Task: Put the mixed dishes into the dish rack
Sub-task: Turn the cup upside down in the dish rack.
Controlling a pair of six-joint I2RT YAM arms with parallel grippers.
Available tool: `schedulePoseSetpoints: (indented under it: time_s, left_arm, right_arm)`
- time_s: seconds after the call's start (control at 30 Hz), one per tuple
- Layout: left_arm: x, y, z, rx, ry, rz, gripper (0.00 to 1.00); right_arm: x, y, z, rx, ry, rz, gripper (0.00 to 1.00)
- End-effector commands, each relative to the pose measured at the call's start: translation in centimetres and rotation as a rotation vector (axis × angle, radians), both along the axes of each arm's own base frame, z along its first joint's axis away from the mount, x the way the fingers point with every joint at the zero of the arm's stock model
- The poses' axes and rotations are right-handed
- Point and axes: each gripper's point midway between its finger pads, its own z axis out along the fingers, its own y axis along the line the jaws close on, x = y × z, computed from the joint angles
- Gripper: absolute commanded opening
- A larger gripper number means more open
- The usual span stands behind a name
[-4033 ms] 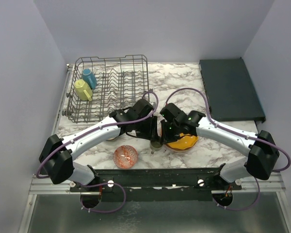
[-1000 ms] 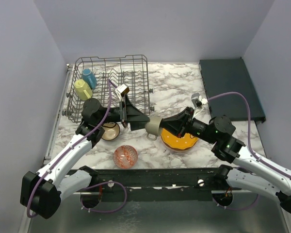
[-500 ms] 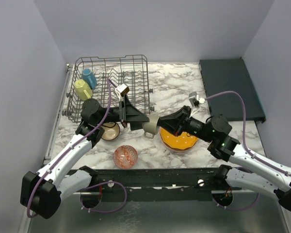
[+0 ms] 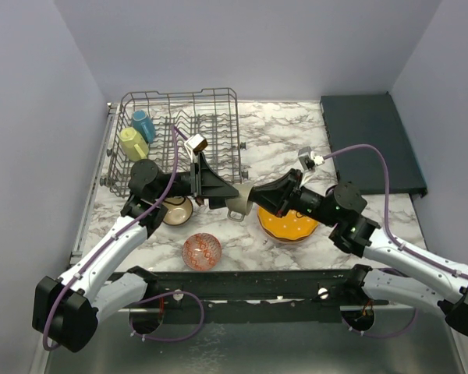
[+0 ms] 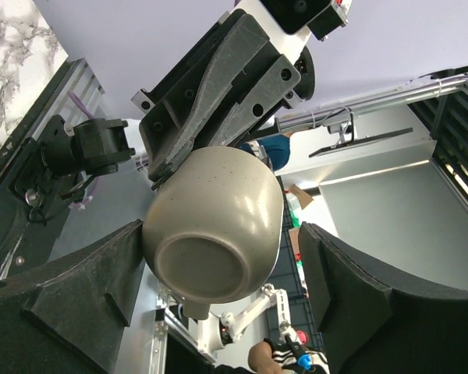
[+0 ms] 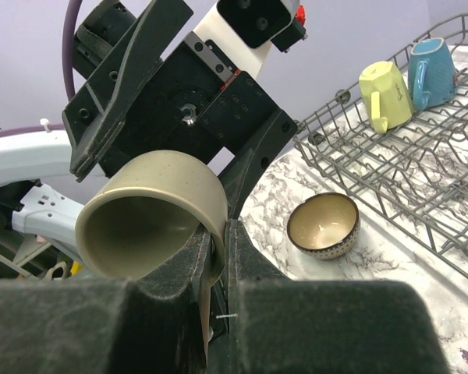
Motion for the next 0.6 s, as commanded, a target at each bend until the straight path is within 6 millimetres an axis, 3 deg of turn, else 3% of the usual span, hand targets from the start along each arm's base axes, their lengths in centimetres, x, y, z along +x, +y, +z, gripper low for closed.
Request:
schedulePoseSetpoints:
  time_s: [0.0,0.23,0.43,0.57]
  left_arm:
    - [-1.0,0.4,0.8,-0.019,-0.058,-0.030,0.82]
    - [-1.1,0.4,0.9,-0.021,-0.063,-0.035,0.68]
    - [-1.1,0.4,1.0,-0.026,-0.072,-0.038,0.38]
    - [-0.9,0.3,0.9,-0.028,-0.066,-0.029,0.21]
  right_arm:
    - [-0.3,0.0,2.4,0.069,-0.058,0.008,0.01]
    - [-0.1,0.1,2.2,0.068,-0.057,0.003,0.00]
    - [0.2,0.2,1.5,0.053,-0.025,-0.007,0.01]
    - [0.3,0.1,1.1,0.043,0.001,-0.013,0.14]
